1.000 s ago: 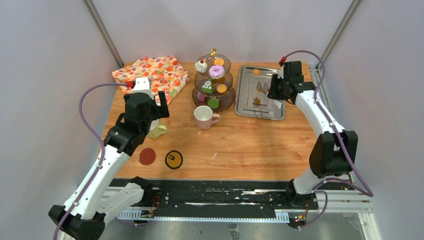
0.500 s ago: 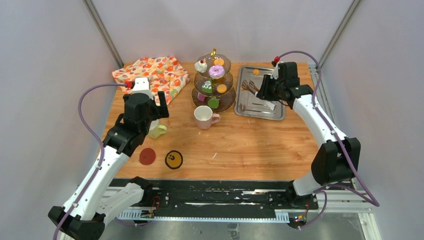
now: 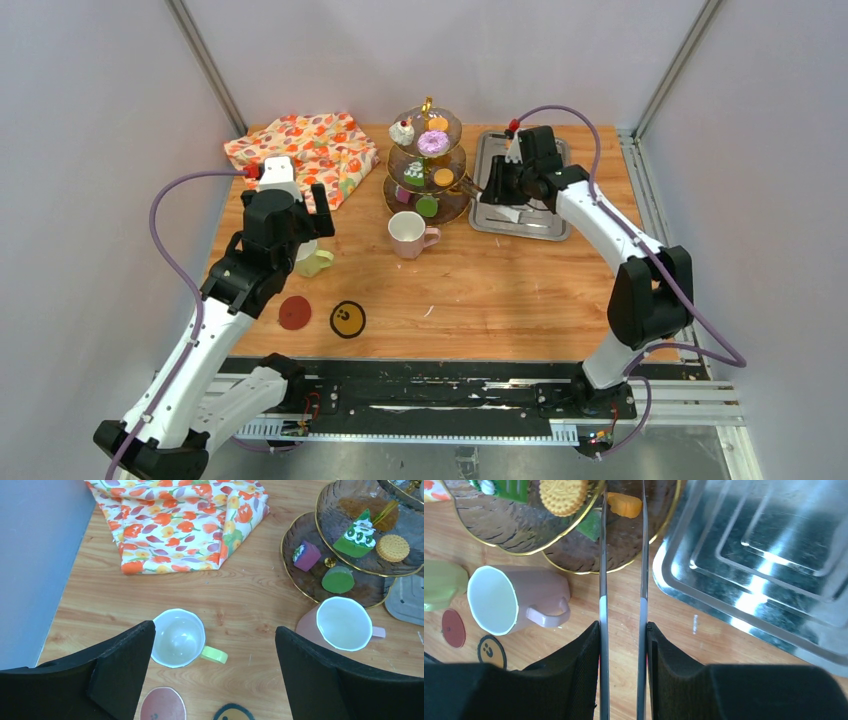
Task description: Serve the afternoon tea
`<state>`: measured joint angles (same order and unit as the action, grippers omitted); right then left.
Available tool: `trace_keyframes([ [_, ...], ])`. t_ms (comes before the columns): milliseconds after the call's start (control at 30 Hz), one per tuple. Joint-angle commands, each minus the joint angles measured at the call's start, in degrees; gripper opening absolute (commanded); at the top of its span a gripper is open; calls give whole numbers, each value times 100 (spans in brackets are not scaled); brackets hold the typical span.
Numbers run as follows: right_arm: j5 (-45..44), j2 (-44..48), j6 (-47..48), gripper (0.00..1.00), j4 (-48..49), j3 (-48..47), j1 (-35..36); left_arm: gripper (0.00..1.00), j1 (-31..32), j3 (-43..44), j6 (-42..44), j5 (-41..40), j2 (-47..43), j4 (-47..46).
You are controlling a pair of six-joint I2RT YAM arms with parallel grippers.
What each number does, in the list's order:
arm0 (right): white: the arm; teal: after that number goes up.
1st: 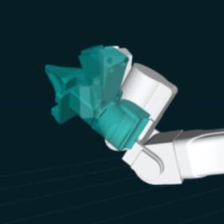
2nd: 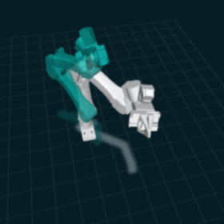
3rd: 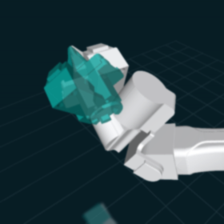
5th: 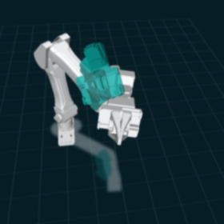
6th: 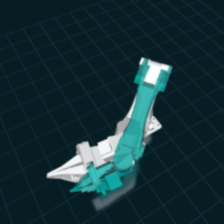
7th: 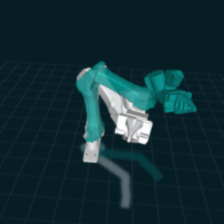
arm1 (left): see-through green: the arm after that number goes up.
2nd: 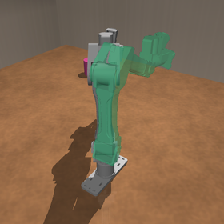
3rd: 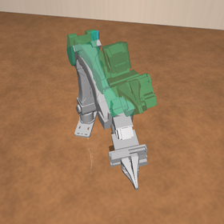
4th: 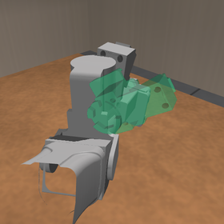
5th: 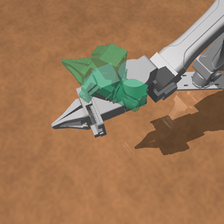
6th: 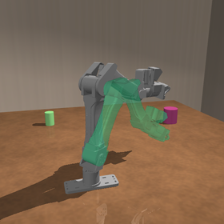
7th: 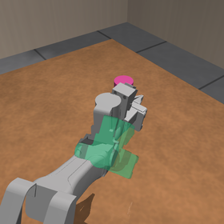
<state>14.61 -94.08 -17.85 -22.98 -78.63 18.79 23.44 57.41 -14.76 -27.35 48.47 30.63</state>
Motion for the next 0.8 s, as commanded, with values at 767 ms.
trace_keyframes([
  [767,-467,174,204,31,32,-94,508,95,13,-45,26,-64,22,-40],
])
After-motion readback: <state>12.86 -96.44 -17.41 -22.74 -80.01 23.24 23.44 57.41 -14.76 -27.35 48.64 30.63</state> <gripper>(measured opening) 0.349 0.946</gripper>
